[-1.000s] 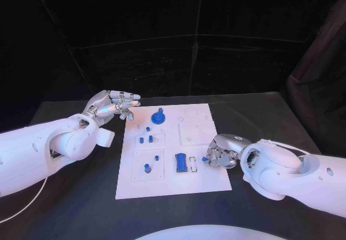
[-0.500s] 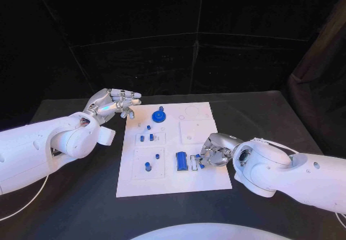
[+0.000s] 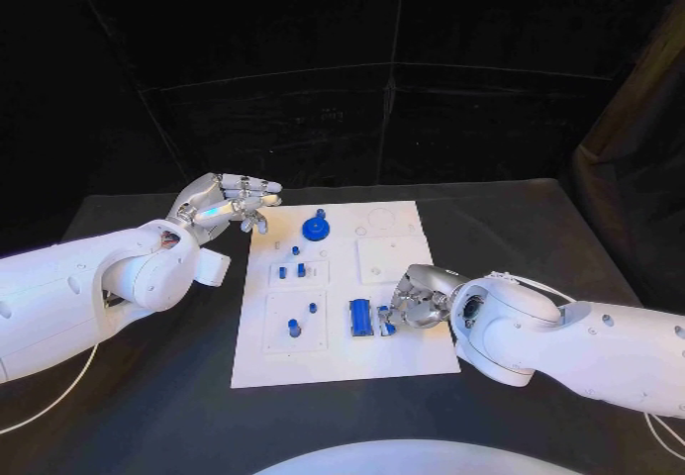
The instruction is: Assemble the parts on the task board
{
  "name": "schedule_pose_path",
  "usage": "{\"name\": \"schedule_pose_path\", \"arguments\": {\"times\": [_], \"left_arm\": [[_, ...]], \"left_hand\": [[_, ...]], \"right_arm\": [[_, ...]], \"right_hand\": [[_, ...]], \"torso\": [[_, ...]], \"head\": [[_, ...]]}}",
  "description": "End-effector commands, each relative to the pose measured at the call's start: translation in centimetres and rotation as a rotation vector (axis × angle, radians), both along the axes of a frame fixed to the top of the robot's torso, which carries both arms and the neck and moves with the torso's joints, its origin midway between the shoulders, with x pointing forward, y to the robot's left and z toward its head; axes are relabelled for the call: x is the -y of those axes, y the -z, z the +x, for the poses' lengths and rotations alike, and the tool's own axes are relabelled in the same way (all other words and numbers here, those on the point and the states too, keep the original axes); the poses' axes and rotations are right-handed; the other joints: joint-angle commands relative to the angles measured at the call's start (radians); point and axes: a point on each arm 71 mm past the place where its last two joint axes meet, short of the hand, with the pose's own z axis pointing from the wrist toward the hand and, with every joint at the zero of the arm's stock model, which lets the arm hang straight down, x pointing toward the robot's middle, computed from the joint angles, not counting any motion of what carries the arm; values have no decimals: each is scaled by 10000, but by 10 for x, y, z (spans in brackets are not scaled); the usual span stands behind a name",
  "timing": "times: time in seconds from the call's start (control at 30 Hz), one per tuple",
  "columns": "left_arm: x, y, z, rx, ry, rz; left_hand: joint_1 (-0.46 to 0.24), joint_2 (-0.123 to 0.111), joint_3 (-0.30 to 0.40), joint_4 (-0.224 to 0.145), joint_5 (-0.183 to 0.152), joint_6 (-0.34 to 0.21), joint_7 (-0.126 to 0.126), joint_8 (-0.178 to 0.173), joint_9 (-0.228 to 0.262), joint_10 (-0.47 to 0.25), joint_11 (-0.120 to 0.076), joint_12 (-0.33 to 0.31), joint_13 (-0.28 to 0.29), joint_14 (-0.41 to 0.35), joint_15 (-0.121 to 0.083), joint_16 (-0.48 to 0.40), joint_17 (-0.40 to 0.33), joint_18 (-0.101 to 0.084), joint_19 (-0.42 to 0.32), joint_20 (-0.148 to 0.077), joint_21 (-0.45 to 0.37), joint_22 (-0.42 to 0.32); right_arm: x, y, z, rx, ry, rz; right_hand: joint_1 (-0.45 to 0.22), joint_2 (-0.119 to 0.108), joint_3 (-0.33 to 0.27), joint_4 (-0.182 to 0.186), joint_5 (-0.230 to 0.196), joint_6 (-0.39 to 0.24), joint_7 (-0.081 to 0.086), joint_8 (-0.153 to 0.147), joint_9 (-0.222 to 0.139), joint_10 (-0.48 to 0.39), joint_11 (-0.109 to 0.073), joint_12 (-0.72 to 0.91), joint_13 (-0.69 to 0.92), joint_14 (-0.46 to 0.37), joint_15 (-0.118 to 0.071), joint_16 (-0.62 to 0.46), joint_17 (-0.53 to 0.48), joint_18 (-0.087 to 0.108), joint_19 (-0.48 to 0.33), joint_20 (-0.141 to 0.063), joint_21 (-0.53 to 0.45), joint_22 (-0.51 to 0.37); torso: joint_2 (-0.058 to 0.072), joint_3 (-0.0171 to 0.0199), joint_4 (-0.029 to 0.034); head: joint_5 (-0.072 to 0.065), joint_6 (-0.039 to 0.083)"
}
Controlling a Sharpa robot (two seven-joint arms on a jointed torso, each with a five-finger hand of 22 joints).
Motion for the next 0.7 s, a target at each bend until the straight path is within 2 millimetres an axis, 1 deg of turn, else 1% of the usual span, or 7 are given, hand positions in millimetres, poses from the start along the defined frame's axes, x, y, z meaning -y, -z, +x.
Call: {"name": "schedule_pose_path", "arguments": {"times": [0.03, 0.23, 0.3, 0.4, 0.47, 0.57, 0.7], "left_arm": [[1, -1, 0, 14, 104, -89], [1, -1, 0, 10, 107, -88], [1, -1, 0, 8, 104, -86], [1, -1, 0, 5, 99, -83], [1, -1, 0, 3, 98, -81], [1, -1, 0, -5, 102, -80], [1, -1, 0, -15, 104, -76]], "left_hand": [[-46, 91, -33, -16, -26, -28, 22, 24, -12, -90, 11, 42, 16, -73, -7, -35, -12, 132, -61, 22, -19, -16], [-46, 91, -33, -16, -26, -28, 22, 24, -12, -90, 11, 42, 16, -73, -7, -35, -12, 132, -61, 22, -19, -16], [-46, 91, -33, -16, -26, -28, 22, 24, -12, -90, 11, 42, 16, -73, -7, -35, -12, 132, -61, 22, -19, -16], [-33, 96, -36, -36, -26, -39, 28, 23, -12, -109, 15, 59, 19, -79, -5, -34, -27, 132, -59, 25, -32, -23], [-37, 94, -39, -36, -26, -42, 32, 22, -13, -113, 17, 59, 19, -78, -4, -32, -26, 132, -58, 25, -33, -24], [-37, 94, -39, -36, -26, -42, 32, 22, -13, -113, 17, 59, 19, -78, -4, -32, -26, 132, -58, 25, -33, -24], [-37, 94, -39, -36, -26, -42, 32, 22, -13, -113, 17, 59, 19, -78, -4, -32, -26, 132, -58, 25, -33, -24]], "right_arm": [[-3, 1, -1, -264, -82, -31], [-6, 2, 0, -190, -197, -141], [-6, 1, 1, -75, -232, -231], [-5, 1, 2, 52, -266, -320], [-5, 1, 2, 125, -275, -339], [-5, 0, 2, 241, -282, -351], [-4, -2, 1, 361, -289, -320]], "right_hand": [[-74, 8, -83, 4, 58, 48, 3, -34, -13, 74, 7, 31, 10, 613, -84, 46, 230, -181, 85, 19, 38, 934], [-186, -28, -173, 0, -93, 39, 10, -48, 24, 56, 12, -16, -2, 604, -82, 29, 207, -176, 68, 14, 24, 915], [-552, -61, -417, 31, -693, 48, 37, -60, 66, 48, 42, -61, -12, 593, -55, 5, 175, -171, 46, 26, 5, 891], [-1140, -47, -928, 13, -2457, 49, 41, -88, 135, 40, 56, -100, 1, 577, -41, -34, 128, -161, 14, 50, -25, 856], [-1406, -17, -1255, 17, -3408, 31, 48, -113, 189, 16, 65, -142, 5, 570, -36, -60, 99, -152, -8, 57, -47, 832], [-1595, 43, -1588, 26, -3863, 16, 53, -136, 257, -12, 75, -185, 14, 567, -28, -82, 77, -147, -22, 66, -63, 817], [-1652, 72, -1701, 35, -3958, 10, 56, -145, 283, -23, 78, -206, 12, 564, -26, -94, 63, -144, -30, 69, -71, 808]], "torso": [[-6, 8, -9], [-6, 3, -3], [-3, 4, -3], [-6, 0, -6], [-4, 2, -10], [1, 7, -9], [-8, 11, -10]], "head": [[12, -8], [8, -1], [17, 1], [14, 6], [13, -1], [20, 0], [20, -4]]}}
